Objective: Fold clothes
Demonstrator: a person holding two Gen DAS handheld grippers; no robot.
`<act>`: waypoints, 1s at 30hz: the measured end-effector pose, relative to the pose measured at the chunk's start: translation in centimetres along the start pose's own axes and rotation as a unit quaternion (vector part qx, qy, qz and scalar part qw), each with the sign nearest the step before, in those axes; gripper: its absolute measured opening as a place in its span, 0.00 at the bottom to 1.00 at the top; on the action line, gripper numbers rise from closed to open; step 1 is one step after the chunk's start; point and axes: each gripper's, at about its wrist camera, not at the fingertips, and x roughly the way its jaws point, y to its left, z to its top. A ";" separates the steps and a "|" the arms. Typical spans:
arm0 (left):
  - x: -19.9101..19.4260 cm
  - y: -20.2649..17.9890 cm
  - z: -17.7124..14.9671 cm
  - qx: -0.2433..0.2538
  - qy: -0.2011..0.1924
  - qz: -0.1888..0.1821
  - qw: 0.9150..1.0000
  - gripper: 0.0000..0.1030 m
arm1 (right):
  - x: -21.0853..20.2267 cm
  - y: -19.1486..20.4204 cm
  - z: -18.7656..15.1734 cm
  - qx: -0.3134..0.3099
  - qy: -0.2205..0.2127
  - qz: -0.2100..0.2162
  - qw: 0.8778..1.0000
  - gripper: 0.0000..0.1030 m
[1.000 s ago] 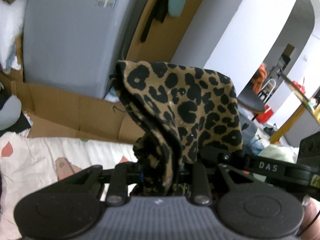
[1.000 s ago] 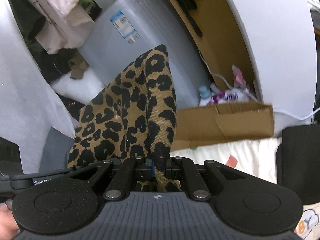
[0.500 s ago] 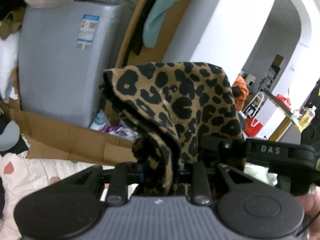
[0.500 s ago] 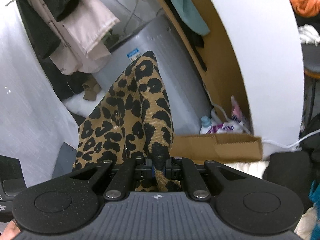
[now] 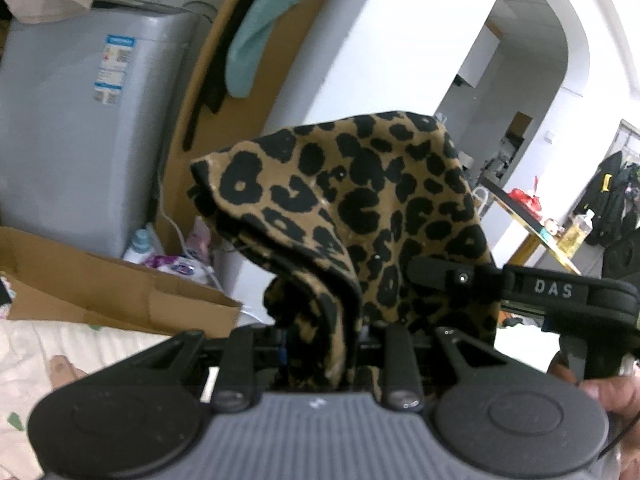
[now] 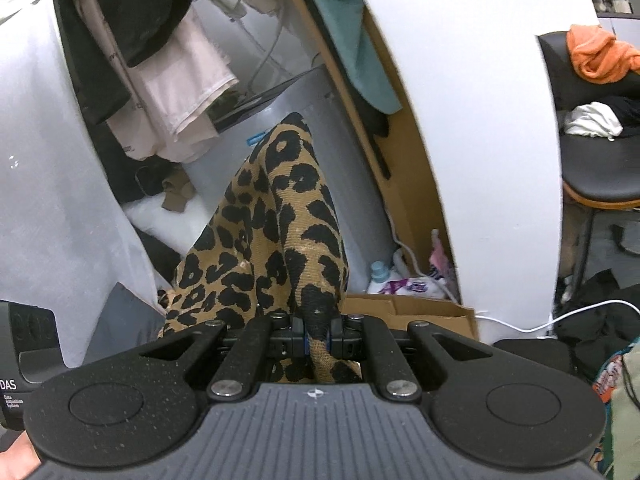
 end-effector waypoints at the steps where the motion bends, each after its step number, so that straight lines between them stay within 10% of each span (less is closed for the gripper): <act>1: 1.2 -0.2 0.1 -0.001 0.002 -0.002 1.000 0.27 | -0.2 -0.7 -0.2 0.002 0.000 -0.003 1.000 0.05; 30: 20.1 1.0 -11.0 -0.008 0.134 -0.122 0.984 0.27 | 5.2 -21.1 -10.0 0.078 0.033 -0.108 0.991 0.05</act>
